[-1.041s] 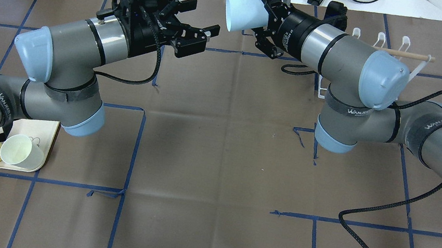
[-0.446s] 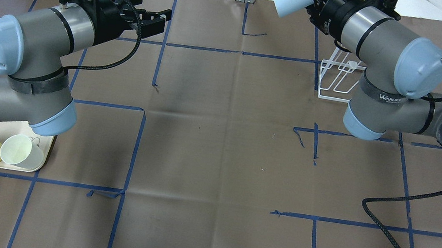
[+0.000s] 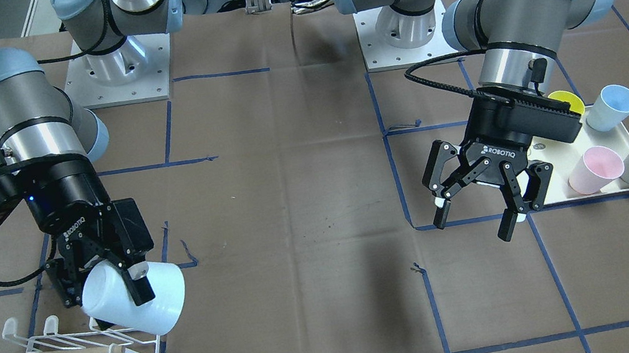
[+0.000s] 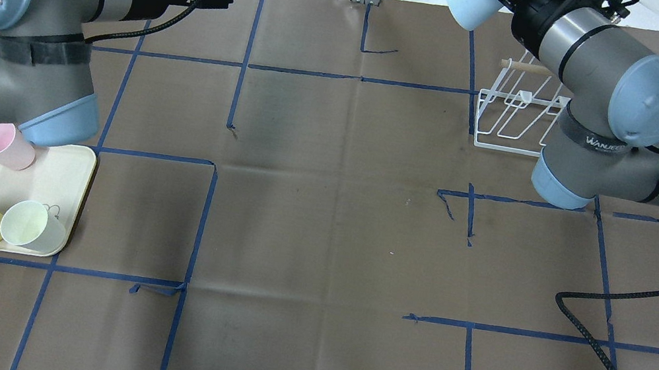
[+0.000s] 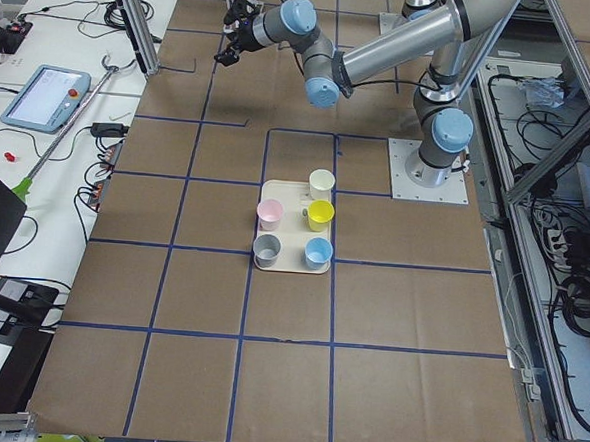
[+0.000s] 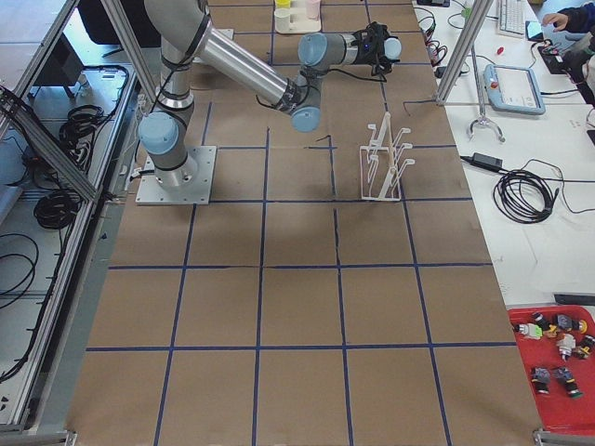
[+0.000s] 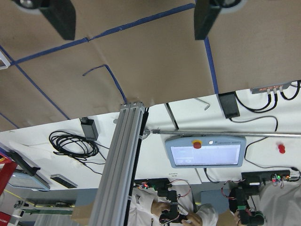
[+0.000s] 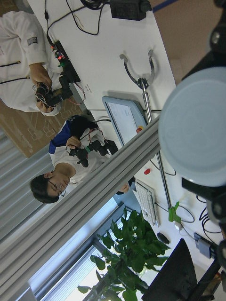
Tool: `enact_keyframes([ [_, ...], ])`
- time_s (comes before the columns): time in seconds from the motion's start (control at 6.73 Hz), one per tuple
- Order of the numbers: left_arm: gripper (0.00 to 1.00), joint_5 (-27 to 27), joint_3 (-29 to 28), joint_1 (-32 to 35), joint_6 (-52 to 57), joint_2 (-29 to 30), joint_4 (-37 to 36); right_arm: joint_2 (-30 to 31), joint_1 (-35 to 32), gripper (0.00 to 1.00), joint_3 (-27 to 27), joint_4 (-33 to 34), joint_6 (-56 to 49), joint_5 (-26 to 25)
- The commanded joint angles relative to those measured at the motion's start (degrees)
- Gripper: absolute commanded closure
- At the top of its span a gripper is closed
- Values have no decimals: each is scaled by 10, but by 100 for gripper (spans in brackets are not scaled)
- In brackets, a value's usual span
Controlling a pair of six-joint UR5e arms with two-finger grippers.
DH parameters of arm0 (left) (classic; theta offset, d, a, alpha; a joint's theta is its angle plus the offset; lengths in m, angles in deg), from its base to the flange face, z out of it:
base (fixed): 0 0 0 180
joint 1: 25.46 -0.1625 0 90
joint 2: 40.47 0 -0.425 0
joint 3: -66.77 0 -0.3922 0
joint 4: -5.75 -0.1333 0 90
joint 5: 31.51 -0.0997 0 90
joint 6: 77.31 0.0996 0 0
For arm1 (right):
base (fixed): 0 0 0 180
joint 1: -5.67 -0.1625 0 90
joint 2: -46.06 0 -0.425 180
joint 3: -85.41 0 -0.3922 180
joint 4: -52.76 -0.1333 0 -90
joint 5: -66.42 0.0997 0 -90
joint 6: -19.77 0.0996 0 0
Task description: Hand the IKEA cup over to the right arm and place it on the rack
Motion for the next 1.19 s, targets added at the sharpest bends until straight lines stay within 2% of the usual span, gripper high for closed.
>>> enact_keyframes([
  [0.0,10,-34,-57,3,-10,-23,165,7,49,86,-1,-64,-258,-21],
  [0.15,10,-47,-71,4,-10,-22,189,-1,57,86,-4,-65,-338,-24],
  [0.45,10,-54,-77,4,-10,-30,241,-33,71,90,-35,-50,-353,-33],
  [0.59,10,-102,-86,7,-24,-31,312,-58,71,90,-52,-50,-353,-33],
  [0.74,10,-110,-105,9,-85,-34,422,-82,71,90,-62,-50,-352,-34],
  [0.89,10,-140,-126,14,-104,-34,504,-93,71,90,-81,-51,-352,-34],
  [1.04,10,-153,-150,25,-112,-37,556,-106,71,89,-95,-51,-351,-33],
])
